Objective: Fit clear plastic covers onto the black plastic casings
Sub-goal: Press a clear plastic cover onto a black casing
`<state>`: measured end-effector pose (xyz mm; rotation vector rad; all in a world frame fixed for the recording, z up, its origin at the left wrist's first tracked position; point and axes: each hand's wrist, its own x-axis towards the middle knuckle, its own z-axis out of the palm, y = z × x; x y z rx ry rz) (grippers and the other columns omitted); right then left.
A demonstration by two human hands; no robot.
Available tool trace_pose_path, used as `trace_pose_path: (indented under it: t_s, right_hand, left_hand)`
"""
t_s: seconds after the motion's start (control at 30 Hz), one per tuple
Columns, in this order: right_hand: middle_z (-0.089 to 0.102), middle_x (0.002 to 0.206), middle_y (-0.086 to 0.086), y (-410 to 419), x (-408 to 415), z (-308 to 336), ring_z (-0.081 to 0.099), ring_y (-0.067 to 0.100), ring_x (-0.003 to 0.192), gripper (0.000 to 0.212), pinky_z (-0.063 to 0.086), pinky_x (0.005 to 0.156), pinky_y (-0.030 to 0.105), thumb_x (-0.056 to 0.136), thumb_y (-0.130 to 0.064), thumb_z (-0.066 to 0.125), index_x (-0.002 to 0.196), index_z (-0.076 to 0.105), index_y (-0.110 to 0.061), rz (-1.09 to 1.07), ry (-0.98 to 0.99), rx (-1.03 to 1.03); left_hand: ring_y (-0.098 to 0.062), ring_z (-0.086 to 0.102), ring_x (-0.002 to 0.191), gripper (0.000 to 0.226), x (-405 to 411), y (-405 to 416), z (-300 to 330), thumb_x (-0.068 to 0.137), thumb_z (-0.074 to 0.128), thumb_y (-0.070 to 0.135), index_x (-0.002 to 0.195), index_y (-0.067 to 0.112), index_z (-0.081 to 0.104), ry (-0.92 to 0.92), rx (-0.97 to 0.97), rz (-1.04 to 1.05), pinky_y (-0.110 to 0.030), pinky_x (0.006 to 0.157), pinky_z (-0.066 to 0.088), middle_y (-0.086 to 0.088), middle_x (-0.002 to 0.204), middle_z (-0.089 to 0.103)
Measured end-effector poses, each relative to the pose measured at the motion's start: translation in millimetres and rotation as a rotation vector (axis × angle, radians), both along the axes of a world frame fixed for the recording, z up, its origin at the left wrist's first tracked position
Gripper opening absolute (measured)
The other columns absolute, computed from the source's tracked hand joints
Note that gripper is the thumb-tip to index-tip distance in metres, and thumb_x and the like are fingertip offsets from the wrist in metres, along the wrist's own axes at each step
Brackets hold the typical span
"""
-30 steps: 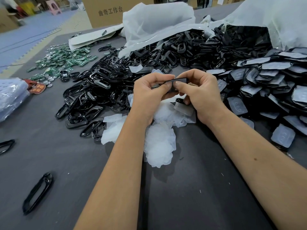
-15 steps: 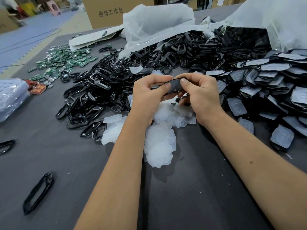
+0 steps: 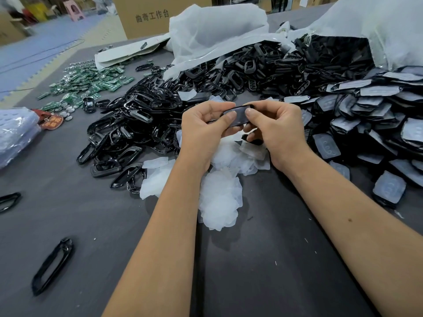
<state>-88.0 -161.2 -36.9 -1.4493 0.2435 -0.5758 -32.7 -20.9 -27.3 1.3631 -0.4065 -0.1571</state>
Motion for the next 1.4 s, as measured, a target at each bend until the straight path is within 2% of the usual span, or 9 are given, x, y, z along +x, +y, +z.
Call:
trace_pose_path:
  t_s: [0.13,0.27,0.37,0.47,0.6,0.83,0.97,1.13,1.4]
  right_hand:
    - [0.068,0.06,0.006,0,1,-1,0.065,0.019,0.052,0.012,0.054,0.048,0.027,0.098,-0.002,0.065,0.093,0.075,-0.005,-0.025,0.04,-0.075]
    - [0.072,0.067,0.016,3,3,-2,0.068,0.027,0.051,0.023,0.055,0.045,0.032,0.101,-0.01,0.054,0.09,0.074,-0.009,-0.035,0.043,-0.18]
    - [0.072,0.067,0.01,4,2,-3,0.068,0.025,0.049,0.016,0.052,0.043,0.028,0.098,-0.02,0.063,0.088,0.073,-0.012,-0.065,0.029,-0.252]
    - [0.072,0.064,0.006,4,2,-4,0.068,0.027,0.049,0.011,0.054,0.045,0.033,0.096,-0.018,0.068,0.086,0.074,-0.015,-0.088,0.035,-0.315]
    - [0.068,0.061,0.003,5,1,-3,0.069,0.026,0.052,0.014,0.054,0.046,0.032,0.098,-0.012,0.065,0.086,0.072,-0.014,-0.081,0.012,-0.304]
    - [0.066,0.062,0.004,7,-1,-1,0.068,0.024,0.052,0.012,0.056,0.046,0.034,0.099,-0.008,0.064,0.089,0.071,-0.005,-0.075,-0.005,-0.285]
    - [0.067,0.064,0.007,8,-2,1,0.068,0.024,0.053,0.013,0.053,0.045,0.031,0.098,-0.008,0.064,0.087,0.071,-0.008,-0.078,-0.003,-0.307]
    - [0.067,0.062,0.009,9,-4,2,0.068,0.023,0.05,0.013,0.055,0.044,0.032,0.1,-0.009,0.063,0.09,0.07,-0.006,-0.102,-0.026,-0.332]
    - [0.066,0.06,0.005,11,-5,3,0.066,0.021,0.049,0.012,0.055,0.044,0.033,0.099,-0.009,0.064,0.089,0.07,-0.009,-0.097,-0.052,-0.358]
  left_hand:
    - [-0.028,0.077,0.076,0.018,1,-1,0,0.088,0.072,-0.011,0.097,0.004,0.075,-0.02,0.039,0.017,-0.03,0.069,0.063,-0.011,0.082,0.077]
    - [-0.024,0.077,0.073,0.02,0,-1,1,0.085,0.074,-0.013,0.096,0.004,0.075,-0.023,0.059,0.047,-0.025,0.066,0.061,-0.017,0.087,0.076]
    - [-0.028,0.078,0.077,0.02,0,0,2,0.086,0.074,-0.012,0.096,0.004,0.075,-0.006,0.053,0.048,-0.026,0.068,0.061,-0.024,0.093,0.075]
    - [-0.03,0.078,0.079,0.019,-1,0,2,0.087,0.071,-0.013,0.097,0.003,0.074,0.03,0.047,0.03,-0.028,0.067,0.062,-0.02,0.088,0.077]
    - [-0.021,0.076,0.074,0.016,-1,1,4,0.091,0.067,-0.012,0.097,0.001,0.072,0.08,0.017,0.028,-0.027,0.065,0.061,-0.009,0.078,0.076]
    - [-0.026,0.075,0.077,0.016,-2,0,5,0.093,0.066,-0.011,0.09,0.004,0.071,0.074,0.018,0.052,-0.027,0.065,0.06,-0.017,0.079,0.073]
    - [-0.033,0.067,0.082,0.017,0,0,4,0.093,0.066,-0.01,0.087,0.005,0.071,0.072,0.023,0.057,-0.026,0.063,0.06,-0.024,0.083,0.06]
    - [-0.023,0.075,0.075,0.015,-1,0,4,0.093,0.066,-0.01,0.091,0.003,0.073,0.075,-0.012,0.027,-0.032,0.069,0.063,-0.01,0.075,0.074]
    - [-0.024,0.075,0.078,0.02,1,2,6,0.09,0.065,-0.012,0.092,0.004,0.075,0.23,-0.068,0.007,-0.03,0.069,0.062,-0.011,0.081,0.075]
